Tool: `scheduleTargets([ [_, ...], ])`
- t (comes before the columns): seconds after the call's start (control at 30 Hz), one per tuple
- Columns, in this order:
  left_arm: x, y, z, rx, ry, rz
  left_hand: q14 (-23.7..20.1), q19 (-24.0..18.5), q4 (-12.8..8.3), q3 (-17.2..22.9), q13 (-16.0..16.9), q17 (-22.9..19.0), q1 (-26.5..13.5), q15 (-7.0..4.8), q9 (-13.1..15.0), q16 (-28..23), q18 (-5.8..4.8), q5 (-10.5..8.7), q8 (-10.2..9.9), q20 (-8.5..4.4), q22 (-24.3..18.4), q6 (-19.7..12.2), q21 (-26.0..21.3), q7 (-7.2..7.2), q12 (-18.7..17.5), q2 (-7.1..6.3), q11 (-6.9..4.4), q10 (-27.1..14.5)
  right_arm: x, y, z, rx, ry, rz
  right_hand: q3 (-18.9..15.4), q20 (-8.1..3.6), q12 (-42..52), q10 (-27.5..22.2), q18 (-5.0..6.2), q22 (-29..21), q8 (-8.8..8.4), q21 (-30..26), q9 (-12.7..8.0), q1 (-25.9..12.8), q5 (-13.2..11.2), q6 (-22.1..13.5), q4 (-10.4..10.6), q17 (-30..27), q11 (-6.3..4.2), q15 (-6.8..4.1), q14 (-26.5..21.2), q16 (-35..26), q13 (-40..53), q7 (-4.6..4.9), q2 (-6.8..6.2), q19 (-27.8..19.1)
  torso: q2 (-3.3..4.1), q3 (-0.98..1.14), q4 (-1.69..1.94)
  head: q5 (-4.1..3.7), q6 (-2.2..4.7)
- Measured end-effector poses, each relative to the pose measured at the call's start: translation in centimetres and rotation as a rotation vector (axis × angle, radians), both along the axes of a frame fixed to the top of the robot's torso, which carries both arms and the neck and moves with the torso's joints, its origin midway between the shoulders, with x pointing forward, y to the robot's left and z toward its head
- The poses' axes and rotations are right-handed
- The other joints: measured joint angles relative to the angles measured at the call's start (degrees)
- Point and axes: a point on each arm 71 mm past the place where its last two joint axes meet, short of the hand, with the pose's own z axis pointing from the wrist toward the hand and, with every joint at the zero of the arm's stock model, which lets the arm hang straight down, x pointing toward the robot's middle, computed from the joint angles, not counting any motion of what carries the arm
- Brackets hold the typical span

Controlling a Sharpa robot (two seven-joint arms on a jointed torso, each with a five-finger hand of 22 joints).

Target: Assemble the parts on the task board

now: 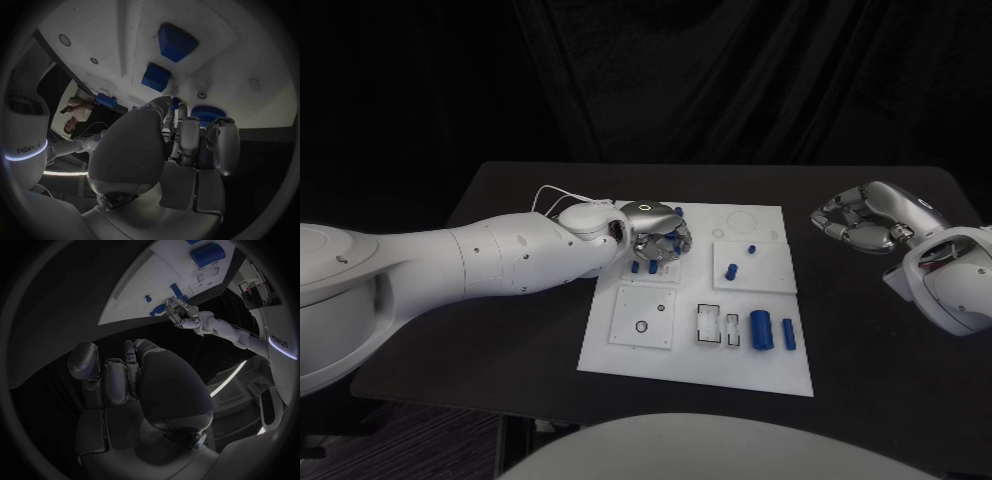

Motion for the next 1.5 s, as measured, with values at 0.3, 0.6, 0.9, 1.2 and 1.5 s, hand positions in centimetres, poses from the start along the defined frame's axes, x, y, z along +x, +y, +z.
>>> scheduleTargets([
  [0.3, 0.0, 0.0, -0.1, 0.003, 0.005, 0.002, 0.5, 0.4, -1.2, 1.2, -0.8, 0.1, 0.0, -0.53, -0.2, 0.2, -0.03, 0.00, 0.0, -0.44, 0.0, 1.2, 0.7, 0.61, -0.3, 0.00, -0.54, 2.5, 0.0, -0.1, 0.0, -0.002, 0.002, -0.001, 0.2, 0.00, 0.0, 0.0, 0.00, 0.0, 0.00, 0.0, 0.0, 0.0, 0.0, 0.0, 0.2, 0.0, 0.00, 0.00, 0.0, 0.0, 0.0, 0.00, 0.00, 0.0, 0.00, 0.02, -0.04, -0.07, 0.00],
  [0.6, -0.3, 0.7, 0.0, -0.024, -0.027, 0.011, 2.5, 1.7, -3.3, 2.5, -1.3, 2.0, -0.2, -1.98, 0.1, 1.3, -0.94, 1.07, 1.6, -0.91, 0.0, 5.2, 2.9, 2.61, 0.0, 0.40, -1.56, 6.3, 0.0, -0.1, 0.0, -0.002, 0.003, -0.002, 0.2, 0.00, 0.0, 0.0, 0.00, 0.0, 0.00, 0.0, 0.0, 0.0, 0.0, 0.0, 0.2, 0.0, 0.00, 0.00, 0.0, 0.0, 0.0, 0.00, 0.00, 0.0, -0.02, 0.02, -0.14, 0.10, 0.00],
  [0.9, -1.4, 1.2, 1.6, -0.107, -0.108, -0.004, 3.1, 1.9, -3.6, 2.5, -2.7, 1.5, -0.5, -2.05, 0.2, 1.5, -0.93, 0.80, 1.9, -1.12, 0.0, 6.1, 2.6, 2.70, -0.9, 0.70, -1.56, 7.8, 0.0, -0.2, 0.0, -0.003, 0.004, -0.003, 0.3, 0.00, 0.0, 0.0, 0.00, 0.0, 0.00, -0.3, 0.0, 0.0, 0.0, 0.0, 0.0, 0.0, 0.00, 0.00, 0.0, 0.0, 0.0, 0.00, 0.00, 0.0, -0.01, 0.00, -0.03, -0.02, 0.00],
  [1.2, -1.6, 2.9, 3.8, -0.126, -0.150, 0.006, 2.1, 1.2, -4.0, 2.6, -3.5, 0.0, -0.6, -1.74, 0.1, 0.4, -0.91, 0.13, 1.9, -1.44, 0.0, 6.1, 1.3, 2.70, -1.8, 0.87, -1.56, 7.8, 0.1, -0.2, -0.1, -0.005, 0.009, -0.004, 0.3, 0.00, 0.0, -0.2, 0.00, 0.0, 0.00, -0.3, 0.0, 0.0, 0.0, 0.0, 0.0, 0.0, -0.20, 0.00, 0.0, 0.0, 0.0, 0.00, 0.00, 0.0, -0.02, -0.08, 0.09, 0.08, 0.00],
  [1.5, -1.7, 4.7, 3.5, -0.094, -0.122, 0.034, 1.7, 0.8, -4.0, 2.6, -3.7, -0.5, -0.8, -1.74, 0.0, 0.1, -0.91, -0.21, 1.9, -1.44, 0.0, 6.1, 1.0, 2.70, -2.1, 1.01, -1.64, 8.3, 0.2, -0.1, -0.2, -0.002, 0.017, -0.003, 0.3, 0.00, 0.0, -0.2, 0.00, 0.0, 0.00, -0.6, 0.0, 0.0, 0.0, 0.0, 0.0, 0.0, -0.20, 0.00, 0.0, 0.0, 0.0, 0.00, 0.00, 0.0, -0.15, -0.01, 0.05, 0.30, 0.00],
])
